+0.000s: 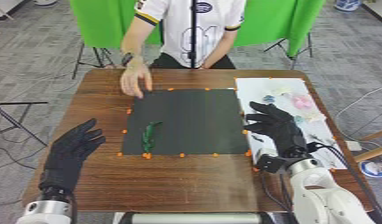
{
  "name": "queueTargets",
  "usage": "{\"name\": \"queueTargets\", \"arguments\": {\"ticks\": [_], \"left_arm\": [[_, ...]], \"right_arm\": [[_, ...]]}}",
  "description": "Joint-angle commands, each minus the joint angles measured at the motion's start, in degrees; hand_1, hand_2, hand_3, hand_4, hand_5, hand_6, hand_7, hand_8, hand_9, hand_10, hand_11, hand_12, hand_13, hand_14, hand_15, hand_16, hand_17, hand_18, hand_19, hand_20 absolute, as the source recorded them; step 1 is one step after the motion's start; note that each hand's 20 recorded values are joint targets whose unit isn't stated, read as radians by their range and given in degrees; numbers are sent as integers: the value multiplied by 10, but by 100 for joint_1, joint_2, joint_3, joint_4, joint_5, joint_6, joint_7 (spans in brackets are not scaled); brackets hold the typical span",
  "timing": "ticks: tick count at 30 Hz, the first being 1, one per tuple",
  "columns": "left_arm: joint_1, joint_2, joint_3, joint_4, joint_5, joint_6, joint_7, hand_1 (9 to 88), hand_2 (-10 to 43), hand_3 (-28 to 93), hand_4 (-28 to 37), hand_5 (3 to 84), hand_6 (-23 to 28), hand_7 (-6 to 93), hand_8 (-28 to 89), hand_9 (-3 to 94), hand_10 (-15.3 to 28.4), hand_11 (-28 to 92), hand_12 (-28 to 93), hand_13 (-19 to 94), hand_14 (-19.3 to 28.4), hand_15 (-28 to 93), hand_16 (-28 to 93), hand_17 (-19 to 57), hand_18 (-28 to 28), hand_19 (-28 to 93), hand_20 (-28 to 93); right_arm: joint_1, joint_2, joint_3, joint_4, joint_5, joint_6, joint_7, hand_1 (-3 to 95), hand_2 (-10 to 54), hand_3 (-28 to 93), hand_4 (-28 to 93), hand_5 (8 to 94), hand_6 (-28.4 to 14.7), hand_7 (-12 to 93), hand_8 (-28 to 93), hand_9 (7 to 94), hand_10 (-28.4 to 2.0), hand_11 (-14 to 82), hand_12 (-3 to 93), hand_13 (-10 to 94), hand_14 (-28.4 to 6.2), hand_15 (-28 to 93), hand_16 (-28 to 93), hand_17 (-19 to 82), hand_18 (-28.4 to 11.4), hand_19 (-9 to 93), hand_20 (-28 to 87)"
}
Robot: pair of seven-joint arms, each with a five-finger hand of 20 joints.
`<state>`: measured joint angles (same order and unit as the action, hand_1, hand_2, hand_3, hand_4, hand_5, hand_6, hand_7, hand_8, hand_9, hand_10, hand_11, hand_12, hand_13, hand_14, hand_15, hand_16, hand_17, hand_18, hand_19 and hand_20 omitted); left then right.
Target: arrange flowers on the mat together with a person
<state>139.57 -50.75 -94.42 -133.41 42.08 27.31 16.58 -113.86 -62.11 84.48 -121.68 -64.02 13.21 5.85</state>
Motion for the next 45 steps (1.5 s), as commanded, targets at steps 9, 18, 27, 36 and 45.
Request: {"name": "queueTargets", "arguments": {"ticks": [9, 18, 27, 36, 45], "left_arm": [[135, -34, -35, -35, 12, 53, -28, 219, 75, 790, -283, 395, 107, 164, -113, 349, 205, 335, 79, 239, 263, 579, -141, -71, 210, 548, 39], [219, -17, -97, -66, 4, 60, -16, 220, 75, 789, -283, 396, 107, 164, -113, 349, 205, 336, 79, 240, 262, 580, -142, -71, 210, 547, 39], [294, -8, -141, -84, -32, 97, 30, 220, 75, 789, -283, 396, 108, 163, -112, 349, 206, 336, 78, 239, 262, 580, -142, -71, 210, 547, 39], [238, -18, -110, -73, -10, 52, 12, 219, 75, 790, -283, 398, 110, 163, -112, 350, 206, 337, 79, 240, 262, 580, -142, -71, 211, 547, 39], [235, 55, -90, -63, -91, 103, 112, 220, 75, 791, -283, 397, 109, 163, -112, 349, 205, 337, 78, 240, 261, 579, -142, -71, 210, 548, 39]], "right_arm": [[-149, 321, 203, -721, -2231, 888, 1529, 214, 104, 749, -225, 495, -33, 145, -113, 524, -194, 174, 125, 502, -202, 554, 54, 199, -231, 667, 122], [-321, 611, 554, -1055, -4811, 831, 3944, 333, -40, 694, -193, 507, -64, 139, -103, 581, -205, 238, 142, 648, -157, 586, 76, 470, -189, 817, -160], [-537, 649, 875, -977, -6222, -207, 5295, 376, -56, 664, -182, 539, -76, 136, -99, 618, -210, 247, 146, 688, -146, 596, 82, 519, -183, 891, -278], [-418, 896, 615, -550, -6877, -964, 5719, 406, -74, 662, -179, 538, -78, 118, -96, 600, -217, 215, 140, 678, -152, 597, 85, 518, -185, 904, -282], [-155, 1087, 414, -154, -7071, -1766, 5970, 415, -82, 664, -184, 533, -72, 112, -92, 585, -218, 198, 142, 666, -155, 593, 83, 496, -194, 911, -283]]}}
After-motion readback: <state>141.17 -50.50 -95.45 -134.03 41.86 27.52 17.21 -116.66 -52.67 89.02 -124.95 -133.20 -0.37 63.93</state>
